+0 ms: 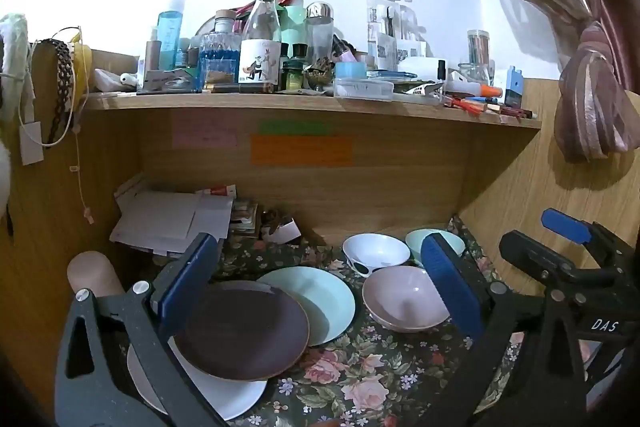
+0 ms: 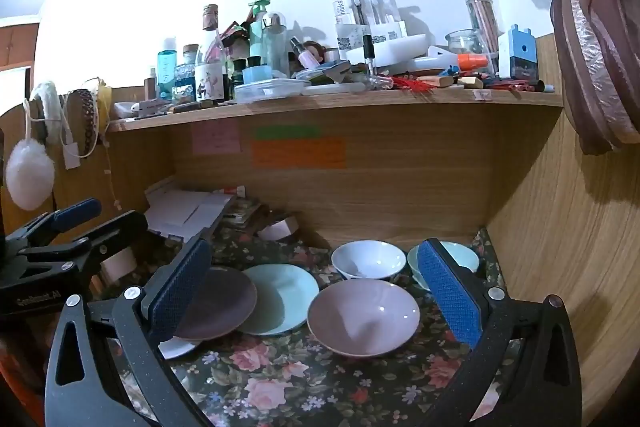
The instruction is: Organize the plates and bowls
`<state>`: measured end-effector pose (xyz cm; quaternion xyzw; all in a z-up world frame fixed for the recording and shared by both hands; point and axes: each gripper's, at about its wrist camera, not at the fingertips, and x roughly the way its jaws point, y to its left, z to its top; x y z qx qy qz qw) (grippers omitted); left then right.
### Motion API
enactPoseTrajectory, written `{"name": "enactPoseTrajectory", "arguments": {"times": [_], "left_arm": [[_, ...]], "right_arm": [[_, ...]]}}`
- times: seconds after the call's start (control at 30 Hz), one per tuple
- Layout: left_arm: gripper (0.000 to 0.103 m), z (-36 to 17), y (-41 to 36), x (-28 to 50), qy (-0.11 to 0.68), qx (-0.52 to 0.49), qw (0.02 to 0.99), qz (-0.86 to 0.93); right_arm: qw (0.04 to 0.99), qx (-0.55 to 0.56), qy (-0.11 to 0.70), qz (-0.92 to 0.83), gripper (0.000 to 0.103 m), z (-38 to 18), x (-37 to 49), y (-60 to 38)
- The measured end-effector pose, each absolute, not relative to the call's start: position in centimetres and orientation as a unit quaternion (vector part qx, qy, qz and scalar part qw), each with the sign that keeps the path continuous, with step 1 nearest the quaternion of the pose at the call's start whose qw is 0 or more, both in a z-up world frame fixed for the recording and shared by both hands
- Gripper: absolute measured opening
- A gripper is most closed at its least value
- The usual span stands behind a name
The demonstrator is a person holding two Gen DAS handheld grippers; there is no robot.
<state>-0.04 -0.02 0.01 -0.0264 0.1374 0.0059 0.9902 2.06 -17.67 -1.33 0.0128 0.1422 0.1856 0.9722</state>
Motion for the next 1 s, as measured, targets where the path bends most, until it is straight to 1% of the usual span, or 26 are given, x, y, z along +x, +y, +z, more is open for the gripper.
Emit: {"name": "enactPoseTrajectory", "arguments": {"times": [0.3,1.0], "left_arm": [[0.103,0.07,0.63,-0.01,0.132,-0.042,0.99,0.008],[0.103,0.34,0.29,-0.52,0.115,-0.031,0.993,0.005]], "right_arm": [[0.973,0.011,0.138,0.184,0.103,-1.1,1.85,-17.17],[0.973,0.012,0.134,0.19,0.103,-0.58,1.75,-16.93]]}}
